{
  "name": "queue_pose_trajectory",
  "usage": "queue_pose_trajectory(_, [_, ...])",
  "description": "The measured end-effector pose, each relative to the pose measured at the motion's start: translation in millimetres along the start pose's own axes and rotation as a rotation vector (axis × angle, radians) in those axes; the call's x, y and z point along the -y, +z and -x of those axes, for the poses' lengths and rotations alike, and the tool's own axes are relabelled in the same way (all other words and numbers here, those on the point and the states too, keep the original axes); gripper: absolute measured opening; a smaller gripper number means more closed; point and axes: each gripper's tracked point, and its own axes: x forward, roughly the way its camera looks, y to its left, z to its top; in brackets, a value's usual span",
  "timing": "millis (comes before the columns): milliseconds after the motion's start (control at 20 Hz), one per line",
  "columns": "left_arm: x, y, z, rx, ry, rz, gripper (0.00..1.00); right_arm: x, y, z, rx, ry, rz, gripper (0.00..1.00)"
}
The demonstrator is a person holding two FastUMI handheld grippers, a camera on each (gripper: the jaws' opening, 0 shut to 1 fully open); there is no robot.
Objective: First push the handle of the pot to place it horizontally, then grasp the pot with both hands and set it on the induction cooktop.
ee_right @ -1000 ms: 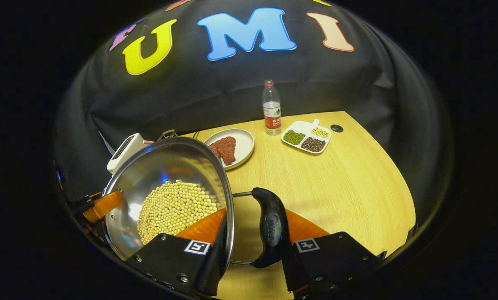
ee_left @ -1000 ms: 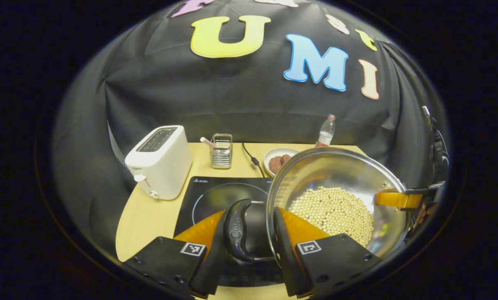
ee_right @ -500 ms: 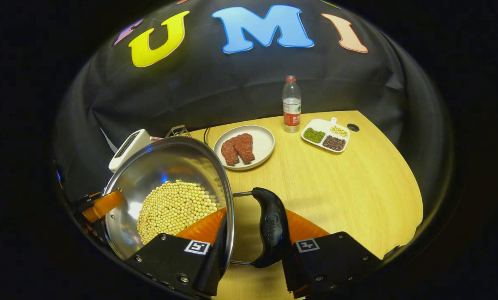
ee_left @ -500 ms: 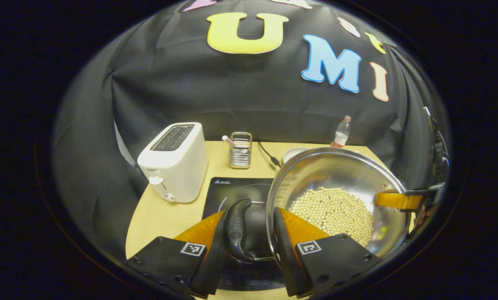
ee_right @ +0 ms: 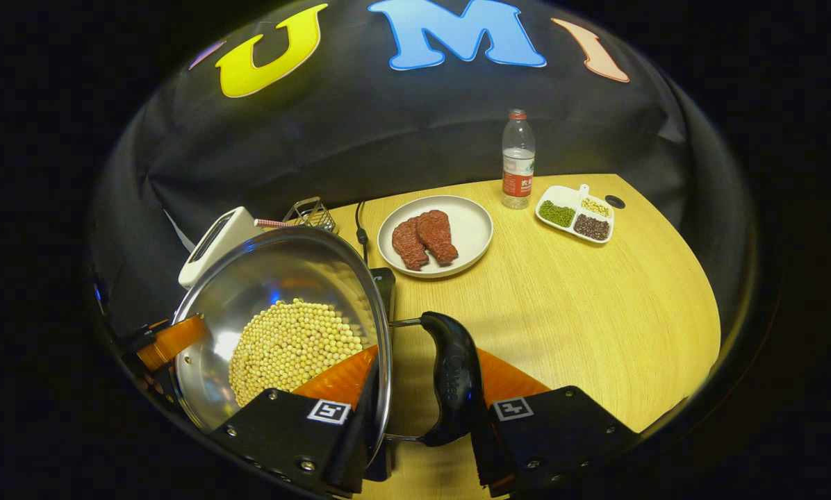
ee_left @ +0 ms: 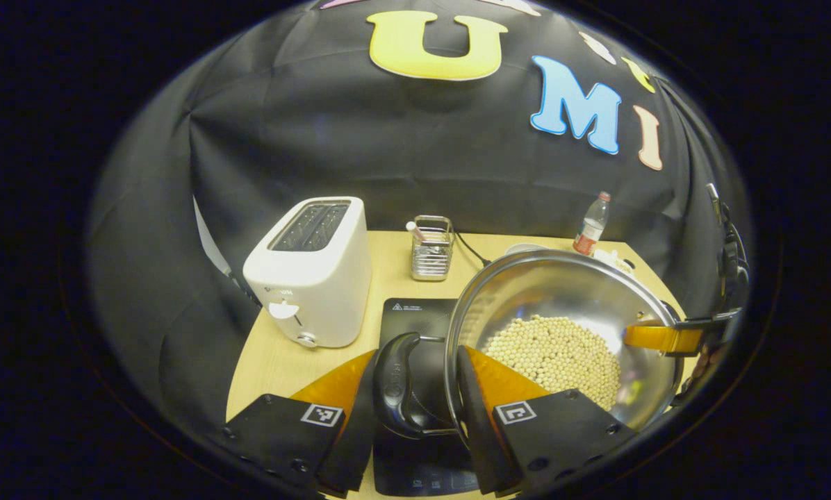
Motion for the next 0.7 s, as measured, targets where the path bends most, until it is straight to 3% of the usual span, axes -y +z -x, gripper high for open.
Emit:
queue_pose_trajectory(200, [-17.8,1.6,-17.2,0.006,-0.005,0.004,0.62,-13.0,1.7,-14.9,-0.003,-0.003,-0.003,0.6])
queue_pose_trajectory(250, [-20.7,0.6,-21.4,0.006,-0.005,0.003,0.69,-16.0,2.5,-18.1,-0.005,-0.006,-0.006,0.6])
queue_pose_trajectory(550, [-36.7,-1.7,-42.4,0.008,-0.016,0.008,0.69,-28.1,1.3,-33.0,-0.009,-0.024,-0.02,0.6])
queue_pose_trajectory(600, [-38.8,-2.4,-45.2,0.008,-0.017,0.005,0.63,-29.1,1.0,-34.4,-0.009,-0.028,-0.022,0.6])
queue_pose_trajectory(700, [-40.5,-4.2,-51.7,0.008,-0.024,0.007,0.63,-29.7,1.7,-39.0,0.0,-0.035,-0.025,0.6])
